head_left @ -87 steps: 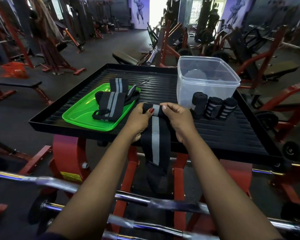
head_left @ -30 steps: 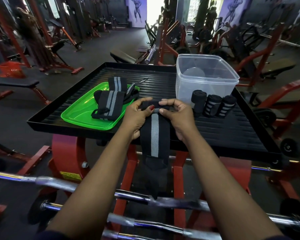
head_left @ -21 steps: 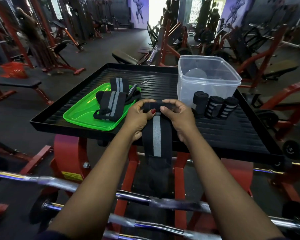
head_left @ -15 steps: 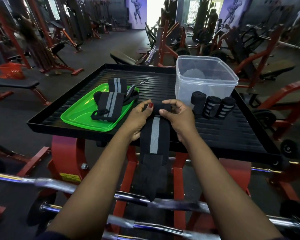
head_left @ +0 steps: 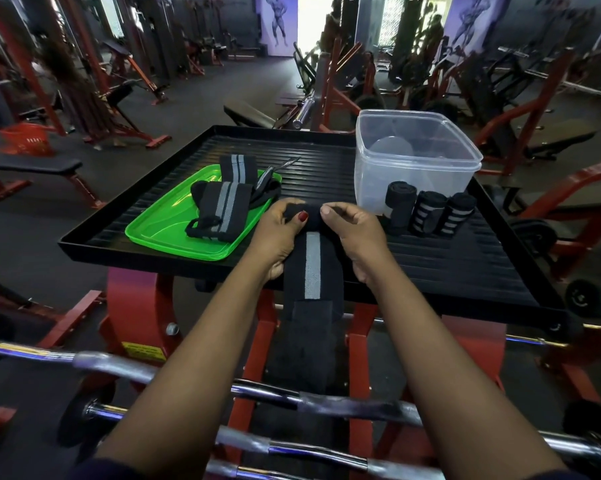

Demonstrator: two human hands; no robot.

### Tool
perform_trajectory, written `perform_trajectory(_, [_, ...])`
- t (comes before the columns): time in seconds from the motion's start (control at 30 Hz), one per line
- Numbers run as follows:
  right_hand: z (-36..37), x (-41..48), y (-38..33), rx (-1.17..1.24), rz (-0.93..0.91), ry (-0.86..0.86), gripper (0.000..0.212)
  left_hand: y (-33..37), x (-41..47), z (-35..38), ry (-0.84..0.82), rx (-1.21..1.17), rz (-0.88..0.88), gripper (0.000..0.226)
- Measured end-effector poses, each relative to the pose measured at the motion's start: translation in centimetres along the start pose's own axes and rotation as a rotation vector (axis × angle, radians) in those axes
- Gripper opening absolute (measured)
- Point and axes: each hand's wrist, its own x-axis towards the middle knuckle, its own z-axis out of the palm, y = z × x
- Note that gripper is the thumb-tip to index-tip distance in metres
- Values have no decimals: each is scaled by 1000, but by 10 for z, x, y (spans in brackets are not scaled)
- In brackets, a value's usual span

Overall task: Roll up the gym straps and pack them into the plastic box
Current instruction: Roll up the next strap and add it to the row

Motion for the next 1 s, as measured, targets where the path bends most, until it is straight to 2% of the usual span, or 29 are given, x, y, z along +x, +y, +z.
perform_trajectory(0.23, [-4, 0, 1, 23, -65, 1, 17, 5, -4, 2, -57, -126, -46, 7])
perform_trajectory(0.4, [-4, -3, -2, 50, -58, -61, 24, 5, -4, 0, -7, -100, -3, 17])
perform_trajectory(0.6, [0, -2, -1, -77, -46, 13, 7, 4, -6, 0, 28, 61, 127, 27])
perform_trajectory(0.8, [-3, -5, -5, -19, -81, 11, 21, 3, -3, -2, -83, -75, 31, 26])
perform_trajectory(0.9, [-3, -6, -6, -36, -106, 26, 24, 4, -2, -1, -59, -182, -50, 25])
perform_trajectory(1.0, [-3, -7, -6, -50, -135, 6, 24, 3, 0, -1, 5, -141, -45, 25])
